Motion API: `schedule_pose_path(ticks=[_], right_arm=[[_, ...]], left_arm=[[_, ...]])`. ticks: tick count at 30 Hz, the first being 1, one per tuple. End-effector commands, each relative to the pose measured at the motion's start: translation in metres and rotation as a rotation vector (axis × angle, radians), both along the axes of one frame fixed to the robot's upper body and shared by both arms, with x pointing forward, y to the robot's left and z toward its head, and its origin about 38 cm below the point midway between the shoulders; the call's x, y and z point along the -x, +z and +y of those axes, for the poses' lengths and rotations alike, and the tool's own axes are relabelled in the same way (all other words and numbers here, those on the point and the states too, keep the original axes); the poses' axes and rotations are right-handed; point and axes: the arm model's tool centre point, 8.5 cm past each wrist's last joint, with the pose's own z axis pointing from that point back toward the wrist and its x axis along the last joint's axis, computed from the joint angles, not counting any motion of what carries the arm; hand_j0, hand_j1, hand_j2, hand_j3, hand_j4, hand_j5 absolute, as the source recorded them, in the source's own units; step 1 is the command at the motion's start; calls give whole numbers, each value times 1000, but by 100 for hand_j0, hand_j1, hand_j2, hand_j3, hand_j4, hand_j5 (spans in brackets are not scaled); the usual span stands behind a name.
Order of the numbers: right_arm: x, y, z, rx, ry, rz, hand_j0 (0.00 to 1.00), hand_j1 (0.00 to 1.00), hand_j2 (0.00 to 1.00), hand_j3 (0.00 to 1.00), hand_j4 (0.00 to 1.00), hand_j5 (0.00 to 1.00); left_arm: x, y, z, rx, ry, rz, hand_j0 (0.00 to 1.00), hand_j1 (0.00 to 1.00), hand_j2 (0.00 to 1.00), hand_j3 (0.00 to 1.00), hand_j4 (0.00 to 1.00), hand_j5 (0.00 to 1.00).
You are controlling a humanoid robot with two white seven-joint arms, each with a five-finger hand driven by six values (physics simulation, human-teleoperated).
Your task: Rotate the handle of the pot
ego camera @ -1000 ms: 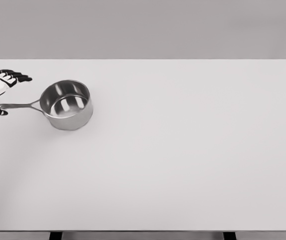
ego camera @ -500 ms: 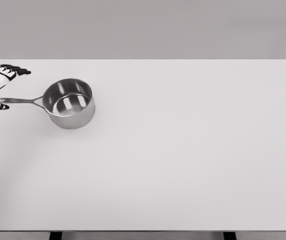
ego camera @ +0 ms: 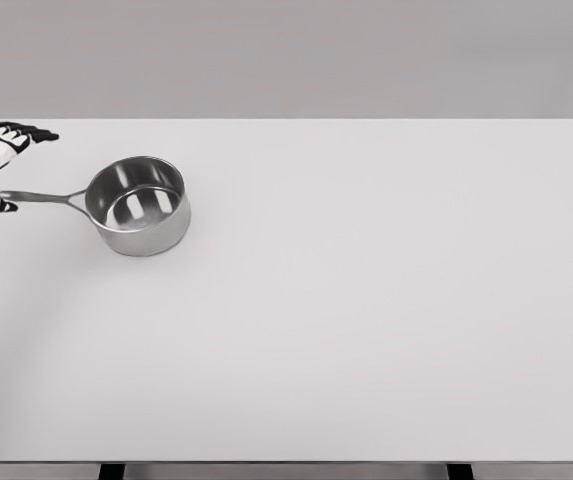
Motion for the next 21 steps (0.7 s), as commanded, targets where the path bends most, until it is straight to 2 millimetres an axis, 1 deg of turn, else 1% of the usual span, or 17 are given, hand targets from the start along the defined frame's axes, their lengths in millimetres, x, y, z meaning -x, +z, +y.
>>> schedule_pose_path(ticks=[1, 3, 4, 7, 9, 11, 14, 15, 17, 18, 19, 21], right_arm=[[0, 0, 0, 0, 0, 0, 100, 100, 100, 100, 100, 100], [0, 0, 0, 0, 0, 0, 100, 100, 100, 100, 100, 100], [0, 0, 0, 0, 0, 0, 100, 100, 100, 100, 100, 100], [0, 0, 0, 0, 0, 0, 100, 100, 100, 100, 100, 100], [0, 0, 0, 0, 0, 0, 100, 100, 100, 100, 100, 100], [0, 0, 0, 0, 0, 0, 100, 100, 100, 100, 100, 100], [0, 0, 0, 0, 0, 0, 100, 100, 100, 100, 100, 100], [0, 0, 0, 0, 0, -1, 100, 100, 100, 100, 100, 100], [0, 0, 0, 0, 0, 0, 100, 100, 100, 100, 100, 100], [0, 0, 0, 0, 0, 0, 100, 100, 100, 100, 100, 100], [0, 0, 0, 0, 0, 0, 100, 100, 100, 100, 100, 100], [0, 0, 0, 0, 0, 0, 100, 100, 100, 100, 100, 100]], left_arm=[[-1, -2, 1, 12, 8, 2, 100, 100, 100, 100, 100, 100], [-4, -1, 2, 19, 18, 0, 100, 100, 100, 100, 100, 100], [-5, -2, -1, 24, 14, -1, 100, 100, 100, 100, 100, 100], [-5, -3, -1, 25, 13, -1, 100, 100, 100, 100, 100, 100], [-4, -5, -1, 24, 14, 7, 100, 100, 100, 100, 100, 100], [-1, -2, 0, 19, 7, 2, 100, 100, 100, 100, 100, 100], [-2, 14, -9, 17, -26, -39, 100, 100, 100, 100, 100, 100], [1, 19, -5, 4, -26, -43, 100, 100, 100, 100, 100, 100], [4, 26, -6, 7, -35, -63, 100, 100, 100, 100, 100, 100], [5, 31, -1, 17, -22, -83, 100, 100, 100, 100, 100, 100], [10, 37, 2, 29, -14, -107, 100, 100, 100, 100, 100, 100], [27, 49, 8, 56, -3, -168, 100, 100, 100, 100, 100, 100]])
